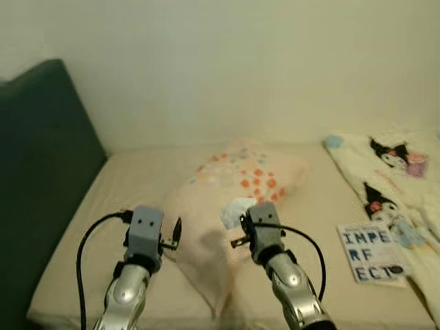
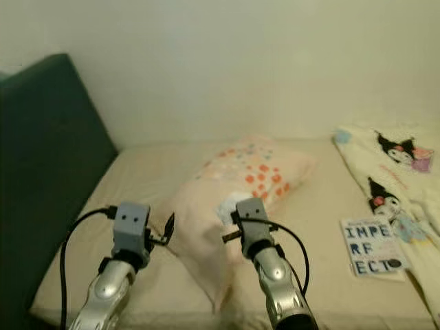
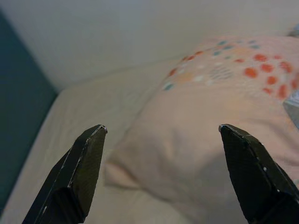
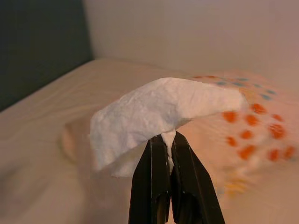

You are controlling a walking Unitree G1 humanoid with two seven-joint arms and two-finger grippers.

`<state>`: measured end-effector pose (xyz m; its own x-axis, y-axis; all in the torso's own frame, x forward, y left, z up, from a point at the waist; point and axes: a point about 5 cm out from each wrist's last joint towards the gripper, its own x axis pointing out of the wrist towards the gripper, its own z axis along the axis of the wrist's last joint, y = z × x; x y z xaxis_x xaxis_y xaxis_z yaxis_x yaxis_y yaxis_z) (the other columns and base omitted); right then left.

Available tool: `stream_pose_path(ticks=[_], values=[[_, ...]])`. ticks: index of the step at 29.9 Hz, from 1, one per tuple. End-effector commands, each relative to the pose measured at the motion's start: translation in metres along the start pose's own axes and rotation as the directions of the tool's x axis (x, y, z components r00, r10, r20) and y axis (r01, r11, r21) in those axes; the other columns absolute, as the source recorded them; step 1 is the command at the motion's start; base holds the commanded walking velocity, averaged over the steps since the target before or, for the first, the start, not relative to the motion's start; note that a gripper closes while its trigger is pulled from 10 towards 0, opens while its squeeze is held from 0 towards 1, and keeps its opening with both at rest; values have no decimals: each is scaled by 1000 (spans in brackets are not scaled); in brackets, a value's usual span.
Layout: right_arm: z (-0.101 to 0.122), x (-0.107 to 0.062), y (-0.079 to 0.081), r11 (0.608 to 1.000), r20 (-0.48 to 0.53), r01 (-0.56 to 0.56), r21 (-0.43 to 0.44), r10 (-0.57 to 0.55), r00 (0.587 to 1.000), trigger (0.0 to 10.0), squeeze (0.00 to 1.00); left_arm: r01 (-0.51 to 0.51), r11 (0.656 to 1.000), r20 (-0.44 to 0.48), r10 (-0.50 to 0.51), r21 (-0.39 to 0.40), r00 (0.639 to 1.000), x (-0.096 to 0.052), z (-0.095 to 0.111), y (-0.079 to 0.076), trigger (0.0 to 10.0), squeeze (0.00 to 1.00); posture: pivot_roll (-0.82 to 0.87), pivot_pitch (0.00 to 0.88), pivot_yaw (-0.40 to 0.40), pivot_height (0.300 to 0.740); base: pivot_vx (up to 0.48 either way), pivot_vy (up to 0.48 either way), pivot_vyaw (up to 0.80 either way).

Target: Clean up the room

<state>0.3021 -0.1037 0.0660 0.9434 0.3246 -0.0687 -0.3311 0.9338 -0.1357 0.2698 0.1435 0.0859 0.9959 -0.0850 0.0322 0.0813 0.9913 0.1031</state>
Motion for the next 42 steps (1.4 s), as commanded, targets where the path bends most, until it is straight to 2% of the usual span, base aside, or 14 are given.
stream_pose_path(ticks=[1,27,42], values=[[-1,0,6,1000,-8,-23,-4,23,1000,10000,0,-23,1000,-23,23,7,999,-3,-3,7,10000,0,-28,30,1,740,0,0,800],[-1,-1,7,1000,-9,-24,0,24,1000,10000,0,-1,1000,-15,2,18,1000,-4,-2,3,10000,0,-22,36,5,740,0,0,800],[-4,-2,11,999,-24,-38,9,38,999,10000,0,12,999,-52,-10,36,999,-6,-6,3,10000,0,-16,37,6,740,0,0,800]])
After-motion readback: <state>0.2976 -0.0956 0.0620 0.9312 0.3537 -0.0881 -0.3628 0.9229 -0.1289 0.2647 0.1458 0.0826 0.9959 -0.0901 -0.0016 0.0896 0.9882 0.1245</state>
